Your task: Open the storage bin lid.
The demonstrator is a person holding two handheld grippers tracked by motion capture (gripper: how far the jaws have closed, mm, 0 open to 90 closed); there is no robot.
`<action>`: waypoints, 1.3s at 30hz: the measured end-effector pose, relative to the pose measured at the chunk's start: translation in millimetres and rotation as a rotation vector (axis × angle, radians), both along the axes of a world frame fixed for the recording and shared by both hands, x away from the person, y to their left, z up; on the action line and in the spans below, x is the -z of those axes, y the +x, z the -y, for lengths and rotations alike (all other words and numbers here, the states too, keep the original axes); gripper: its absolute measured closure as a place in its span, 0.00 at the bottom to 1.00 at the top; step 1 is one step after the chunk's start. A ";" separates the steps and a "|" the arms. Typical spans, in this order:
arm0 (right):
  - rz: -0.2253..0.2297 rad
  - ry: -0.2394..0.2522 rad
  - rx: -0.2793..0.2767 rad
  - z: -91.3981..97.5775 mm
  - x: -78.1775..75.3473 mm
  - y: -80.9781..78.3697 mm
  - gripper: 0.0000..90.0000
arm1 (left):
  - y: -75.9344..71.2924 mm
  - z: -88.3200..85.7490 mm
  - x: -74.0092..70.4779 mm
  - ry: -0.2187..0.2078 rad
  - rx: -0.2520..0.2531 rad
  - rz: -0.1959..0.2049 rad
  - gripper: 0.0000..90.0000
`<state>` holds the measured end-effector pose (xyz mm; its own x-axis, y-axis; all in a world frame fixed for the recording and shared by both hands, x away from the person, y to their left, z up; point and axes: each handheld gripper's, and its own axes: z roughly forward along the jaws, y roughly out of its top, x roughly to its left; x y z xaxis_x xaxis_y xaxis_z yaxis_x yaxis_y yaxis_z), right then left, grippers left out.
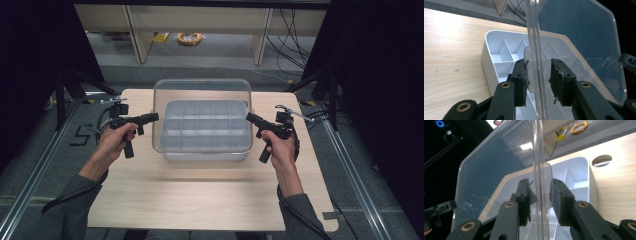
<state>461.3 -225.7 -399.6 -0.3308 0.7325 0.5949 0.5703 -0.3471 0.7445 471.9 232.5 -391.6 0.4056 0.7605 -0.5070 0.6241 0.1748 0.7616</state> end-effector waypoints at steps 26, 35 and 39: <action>0.005 -0.002 -0.045 -1.8 8.3 -42.2 0.77 | -43.6 -6.3 15.8 0.039 0.032 0.017 0.73; 0.015 0.007 -0.075 -4.8 17.9 -71.3 0.77 | -74.2 -13.6 29.8 0.026 0.046 0.024 0.72; 0.013 0.007 -0.084 -4.2 26.4 -85.5 0.77 | -86.2 -14.1 41.4 0.008 0.049 0.008 0.73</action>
<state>375.8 -221.5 -426.0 -0.3987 0.6980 0.5948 0.5874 -0.3037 0.7501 385.7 246.6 -432.9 0.4470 0.7433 -0.4976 0.6254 0.1380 0.7680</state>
